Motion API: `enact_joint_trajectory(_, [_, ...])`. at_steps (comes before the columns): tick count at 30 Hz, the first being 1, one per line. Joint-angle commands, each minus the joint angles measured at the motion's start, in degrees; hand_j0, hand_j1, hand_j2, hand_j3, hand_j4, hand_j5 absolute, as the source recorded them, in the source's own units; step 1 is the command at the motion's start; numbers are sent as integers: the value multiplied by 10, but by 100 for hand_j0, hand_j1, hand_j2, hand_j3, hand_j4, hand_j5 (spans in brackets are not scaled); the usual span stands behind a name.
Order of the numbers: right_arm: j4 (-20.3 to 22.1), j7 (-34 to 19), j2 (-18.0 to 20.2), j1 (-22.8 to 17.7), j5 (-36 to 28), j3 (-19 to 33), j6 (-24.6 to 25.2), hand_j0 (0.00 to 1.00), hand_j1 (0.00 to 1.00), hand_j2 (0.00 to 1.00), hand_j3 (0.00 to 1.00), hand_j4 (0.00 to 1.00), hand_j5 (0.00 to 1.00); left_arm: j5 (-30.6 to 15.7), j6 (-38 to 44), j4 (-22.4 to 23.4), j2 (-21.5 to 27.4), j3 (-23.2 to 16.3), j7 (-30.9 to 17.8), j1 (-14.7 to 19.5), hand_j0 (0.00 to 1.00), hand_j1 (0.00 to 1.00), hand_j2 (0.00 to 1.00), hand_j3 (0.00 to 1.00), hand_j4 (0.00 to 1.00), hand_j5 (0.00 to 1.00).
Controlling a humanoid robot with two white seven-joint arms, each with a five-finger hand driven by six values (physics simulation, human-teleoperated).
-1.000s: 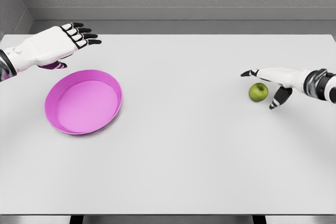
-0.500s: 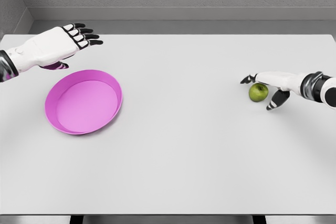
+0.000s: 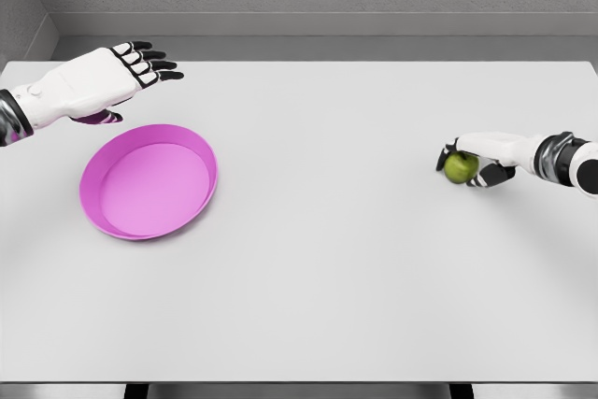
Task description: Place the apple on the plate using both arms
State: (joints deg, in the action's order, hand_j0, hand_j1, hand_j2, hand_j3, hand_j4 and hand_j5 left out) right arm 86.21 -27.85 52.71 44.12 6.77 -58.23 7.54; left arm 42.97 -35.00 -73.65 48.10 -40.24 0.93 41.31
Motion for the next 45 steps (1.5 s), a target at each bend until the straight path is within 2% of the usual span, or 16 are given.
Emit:
enact_joint_trajectory(1, [0,-2,0,0,0,-2,0,54,54,54,54,54,54,-3,0,0,0,1,0,0,100,100,100,100,100,100])
enact_joint_trajectory(7, [3,-2,0,5,0,-1,0,50,50,50,50,50,50,-5,0,0,1,2,0,0,100,100,100,100,100,100])
enact_joint_trajectory(17, [7,-4,1,28,0,-1,-3,50,50,50,50,50,50,-6,0,0,2,3,0,0,100,100,100,100,100,100])
enact_joint_trajectory(25, [42,-4,0,38,2,-1,-5,50,50,50,50,50,50,-6,0,0,4,5,0,0,100,100,100,100,100,100])
enact_joint_trajectory(29, [77,-4,-1,38,2,-1,-5,50,50,50,50,50,50,-7,0,0,5,5,0,0,100,100,100,100,100,100])
enact_joint_trajectory(32, [83,-4,-16,38,2,-1,-5,50,50,50,50,50,50,-7,0,0,5,5,0,0,100,100,100,100,100,100])
enact_joint_trajectory(41, [142,-7,-44,37,2,-3,-6,50,50,50,50,50,50,-7,0,-1,5,6,0,0,100,100,100,100,100,100])
enact_joint_trajectory(45, [142,-15,-72,37,2,-4,-6,50,50,50,50,50,50,-7,0,0,5,6,0,0,100,100,100,100,100,100])
